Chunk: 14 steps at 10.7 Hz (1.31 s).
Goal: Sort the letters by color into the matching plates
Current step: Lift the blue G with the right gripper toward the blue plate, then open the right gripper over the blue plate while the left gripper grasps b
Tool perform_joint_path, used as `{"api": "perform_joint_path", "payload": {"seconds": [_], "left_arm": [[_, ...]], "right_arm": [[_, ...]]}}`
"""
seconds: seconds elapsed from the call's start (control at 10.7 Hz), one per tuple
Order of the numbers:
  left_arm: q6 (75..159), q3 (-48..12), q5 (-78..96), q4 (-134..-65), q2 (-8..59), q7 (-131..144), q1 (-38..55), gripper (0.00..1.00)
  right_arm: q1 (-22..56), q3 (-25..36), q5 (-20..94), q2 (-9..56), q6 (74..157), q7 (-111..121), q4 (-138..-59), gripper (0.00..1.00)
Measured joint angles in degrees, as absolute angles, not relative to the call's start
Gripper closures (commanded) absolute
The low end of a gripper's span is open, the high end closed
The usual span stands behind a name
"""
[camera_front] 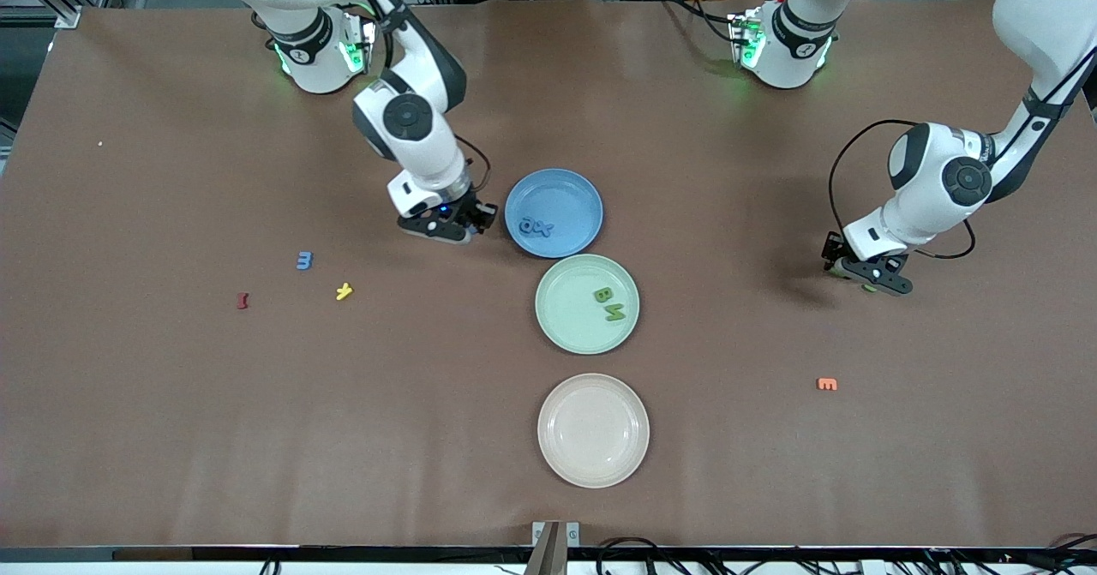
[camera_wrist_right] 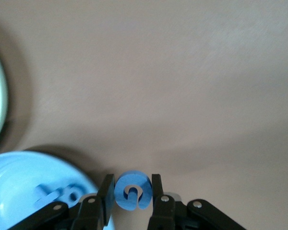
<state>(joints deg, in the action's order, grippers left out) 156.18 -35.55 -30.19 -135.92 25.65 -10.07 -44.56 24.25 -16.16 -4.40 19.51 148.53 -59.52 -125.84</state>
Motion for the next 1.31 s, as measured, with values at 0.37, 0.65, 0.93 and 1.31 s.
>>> {"api": "perform_joint_path", "payload": {"seconds": [0.37,0.65,0.93,1.31], "left_arm": [[156.21,-35.56,-30.19,-135.75,25.43,-10.06,-44.62,0.88],[156.21,-35.53,-30.19,-134.96,25.65,-10.06,-44.62,0.95],[156.19,-35.71,-30.19,-132.47,25.81,-8.14,-42.86,1.00],[151.50,-36.29,-30.19,-127.82,25.82,3.00,-35.90,1.00]], "right_arm": [[30.88,-16.27,-4.34,26.66,138.62,-67.02,-112.72,0.72],[32.75,-16.25,-4.34,30.61,138.41,-67.43,-109.12,0.67],[33.13,-16.23,-4.40,32.90,138.40,-67.55,-107.39,0.00],[33.08,-15.70,-4.68,33.14,138.17,-67.55,-106.95,0.00]]}}
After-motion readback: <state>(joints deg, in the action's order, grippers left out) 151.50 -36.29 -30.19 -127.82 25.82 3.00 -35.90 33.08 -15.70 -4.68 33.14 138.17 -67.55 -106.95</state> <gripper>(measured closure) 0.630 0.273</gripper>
